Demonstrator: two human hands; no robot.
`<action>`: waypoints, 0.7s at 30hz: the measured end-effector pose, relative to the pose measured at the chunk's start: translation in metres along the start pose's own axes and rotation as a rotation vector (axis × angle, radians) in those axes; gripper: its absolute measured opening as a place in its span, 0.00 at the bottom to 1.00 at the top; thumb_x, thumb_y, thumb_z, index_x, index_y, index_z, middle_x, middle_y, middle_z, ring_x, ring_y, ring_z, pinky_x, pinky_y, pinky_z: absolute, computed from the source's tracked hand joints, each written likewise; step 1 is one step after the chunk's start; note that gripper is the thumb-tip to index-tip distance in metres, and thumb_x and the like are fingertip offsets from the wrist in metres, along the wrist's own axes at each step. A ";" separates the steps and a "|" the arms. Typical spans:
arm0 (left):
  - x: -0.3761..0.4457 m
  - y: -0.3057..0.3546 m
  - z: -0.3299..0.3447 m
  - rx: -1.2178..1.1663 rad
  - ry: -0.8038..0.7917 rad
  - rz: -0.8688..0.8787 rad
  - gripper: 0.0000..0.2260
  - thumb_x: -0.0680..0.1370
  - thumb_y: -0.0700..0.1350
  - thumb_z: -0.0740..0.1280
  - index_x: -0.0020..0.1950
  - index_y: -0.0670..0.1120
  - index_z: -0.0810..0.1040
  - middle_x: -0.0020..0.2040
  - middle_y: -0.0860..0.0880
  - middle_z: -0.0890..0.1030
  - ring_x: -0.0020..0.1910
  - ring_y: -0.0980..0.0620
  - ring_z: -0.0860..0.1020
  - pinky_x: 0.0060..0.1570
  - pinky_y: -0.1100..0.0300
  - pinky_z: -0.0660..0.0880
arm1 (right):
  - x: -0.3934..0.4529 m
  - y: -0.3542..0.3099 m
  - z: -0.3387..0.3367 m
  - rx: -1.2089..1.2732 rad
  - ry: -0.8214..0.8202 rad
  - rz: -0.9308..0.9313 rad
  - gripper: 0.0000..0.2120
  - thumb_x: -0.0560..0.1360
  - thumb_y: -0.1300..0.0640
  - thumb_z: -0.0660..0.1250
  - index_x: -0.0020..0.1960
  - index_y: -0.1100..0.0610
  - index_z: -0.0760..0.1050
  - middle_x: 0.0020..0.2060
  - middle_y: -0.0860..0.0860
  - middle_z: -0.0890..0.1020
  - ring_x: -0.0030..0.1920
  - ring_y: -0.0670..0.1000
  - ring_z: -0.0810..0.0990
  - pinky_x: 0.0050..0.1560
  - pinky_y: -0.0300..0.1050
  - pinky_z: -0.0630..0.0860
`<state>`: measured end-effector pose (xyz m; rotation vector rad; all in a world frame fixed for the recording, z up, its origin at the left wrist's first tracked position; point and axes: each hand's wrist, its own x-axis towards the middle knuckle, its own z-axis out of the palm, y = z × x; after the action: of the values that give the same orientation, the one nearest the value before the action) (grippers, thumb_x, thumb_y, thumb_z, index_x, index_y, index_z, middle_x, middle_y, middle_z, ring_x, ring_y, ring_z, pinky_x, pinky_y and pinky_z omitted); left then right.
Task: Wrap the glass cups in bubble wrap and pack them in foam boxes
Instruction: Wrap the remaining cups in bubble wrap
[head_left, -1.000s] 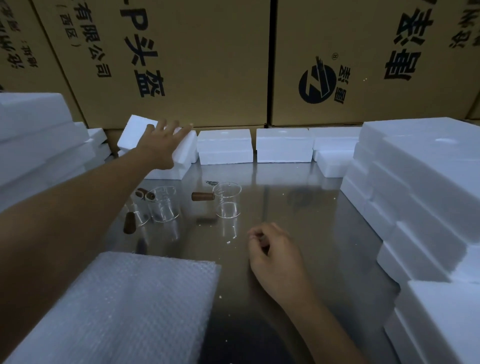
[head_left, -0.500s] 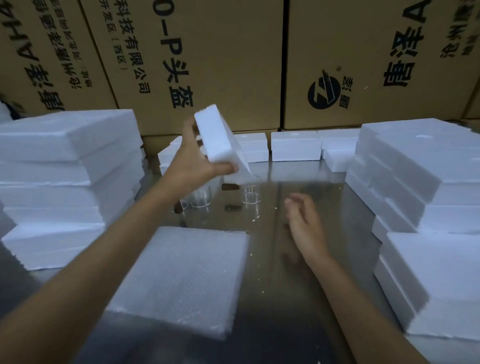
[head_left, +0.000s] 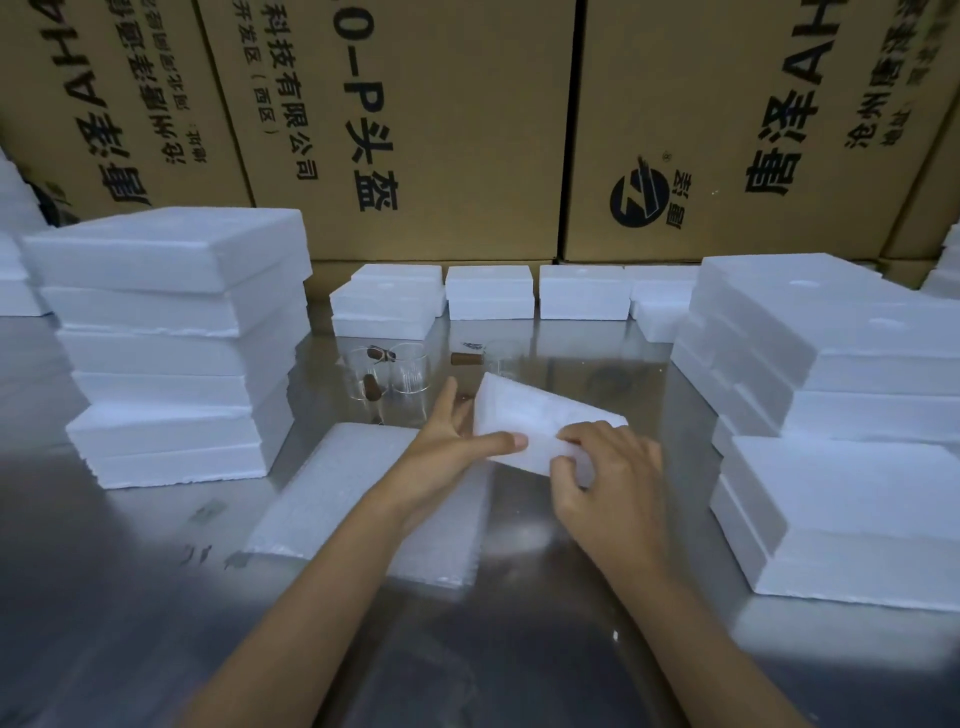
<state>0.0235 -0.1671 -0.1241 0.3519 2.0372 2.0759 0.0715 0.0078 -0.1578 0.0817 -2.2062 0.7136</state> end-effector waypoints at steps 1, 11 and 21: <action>-0.001 0.001 -0.006 0.085 0.048 -0.013 0.47 0.71 0.44 0.79 0.81 0.56 0.53 0.73 0.58 0.67 0.69 0.54 0.72 0.67 0.56 0.71 | 0.000 -0.001 -0.002 -0.028 -0.005 0.025 0.10 0.70 0.58 0.62 0.45 0.54 0.81 0.42 0.45 0.84 0.45 0.52 0.79 0.55 0.48 0.67; 0.005 -0.023 -0.061 1.138 0.155 0.051 0.13 0.78 0.57 0.66 0.61 0.56 0.75 0.60 0.55 0.70 0.67 0.51 0.65 0.65 0.53 0.60 | 0.032 -0.024 0.003 0.092 -0.022 0.133 0.09 0.76 0.58 0.62 0.51 0.52 0.80 0.41 0.39 0.78 0.48 0.52 0.77 0.55 0.50 0.70; 0.001 -0.022 -0.075 1.201 0.358 0.072 0.14 0.81 0.50 0.62 0.67 0.50 0.71 0.69 0.48 0.72 0.69 0.47 0.68 0.67 0.50 0.63 | 0.143 -0.054 0.122 0.096 -0.794 0.404 0.28 0.82 0.49 0.53 0.80 0.48 0.51 0.44 0.52 0.84 0.40 0.47 0.76 0.36 0.42 0.69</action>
<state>-0.0016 -0.2369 -0.1470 0.2090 3.3043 0.6997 -0.0937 -0.0762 -0.0941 -0.0463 -2.9881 1.1553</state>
